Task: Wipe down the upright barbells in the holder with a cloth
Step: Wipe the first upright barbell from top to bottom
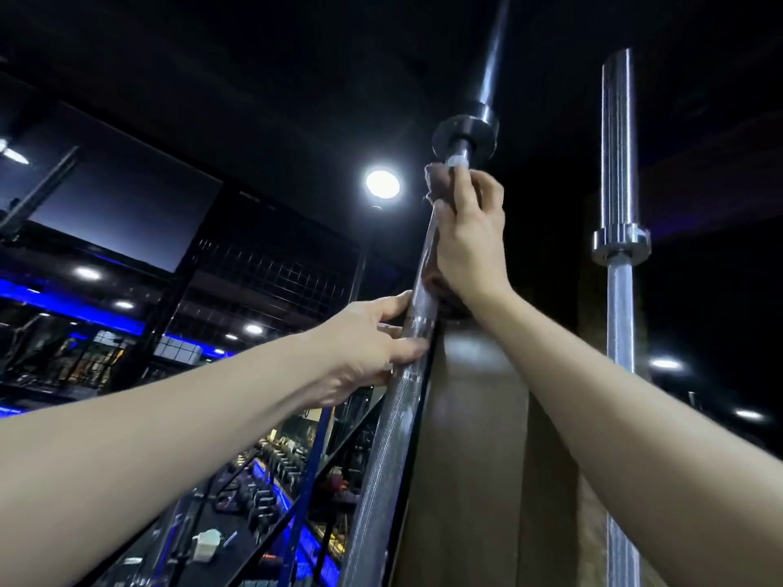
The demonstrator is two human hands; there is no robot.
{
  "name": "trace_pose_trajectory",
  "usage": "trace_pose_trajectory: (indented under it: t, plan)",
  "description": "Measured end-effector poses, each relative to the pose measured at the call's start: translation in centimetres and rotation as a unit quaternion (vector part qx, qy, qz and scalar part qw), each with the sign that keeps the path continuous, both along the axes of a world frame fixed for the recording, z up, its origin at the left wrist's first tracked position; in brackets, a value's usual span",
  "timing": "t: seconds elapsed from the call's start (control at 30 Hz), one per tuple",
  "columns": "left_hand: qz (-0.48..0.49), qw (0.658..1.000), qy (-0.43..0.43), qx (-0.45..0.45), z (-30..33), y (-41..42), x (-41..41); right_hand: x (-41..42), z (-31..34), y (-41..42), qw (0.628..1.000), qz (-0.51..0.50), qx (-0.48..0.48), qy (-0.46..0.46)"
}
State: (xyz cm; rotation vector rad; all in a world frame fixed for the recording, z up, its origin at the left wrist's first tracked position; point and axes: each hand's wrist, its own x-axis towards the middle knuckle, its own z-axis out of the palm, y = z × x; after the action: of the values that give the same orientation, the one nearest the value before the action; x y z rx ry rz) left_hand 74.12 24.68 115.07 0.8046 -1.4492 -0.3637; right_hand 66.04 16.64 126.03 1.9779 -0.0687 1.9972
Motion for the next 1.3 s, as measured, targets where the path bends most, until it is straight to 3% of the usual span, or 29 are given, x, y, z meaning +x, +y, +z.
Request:
trace_pose_trajectory:
  t: [0.13, 0.37, 0.6, 0.87, 0.97, 1.07, 1.3]
  plan:
    - [0.007, 1.000, -0.011, 0.001, 0.0, -0.1, 0.2, 0.5, 3.4, 0.0, 0.999, 0.009, 0.027, -0.024]
    - [0.000, 1.000, -0.012, -0.002, -0.1, 0.2, 0.4, 0.4, -2.7, -0.7, 0.999, 0.041, -0.032, 0.010]
    - [-0.005, 1.000, -0.010, 0.004, 0.0, -0.2, 0.8, 0.7, 3.7, -0.4, 1.000, 0.013, 0.008, -0.002]
    - [0.004, 1.000, -0.007, 0.005, -0.1, -0.4, 1.2, -0.5, -4.5, -0.5, 0.995, -0.039, -0.074, 0.063]
    - [-0.004, 1.000, -0.007, 0.004, -0.2, -0.3, 1.1, -1.0, -1.4, -0.7, 0.992, -0.053, -0.101, 0.063]
    - [-0.012, 1.000, -0.005, 0.000, -0.1, -0.4, 1.1, -1.0, 1.7, -0.6, 0.997, -0.036, -0.050, 0.036]
    - [-0.014, 1.000, 0.007, 0.006, -0.1, -0.2, 1.3, -2.1, -6.6, -0.4, 0.992, -0.031, -0.075, 0.093]
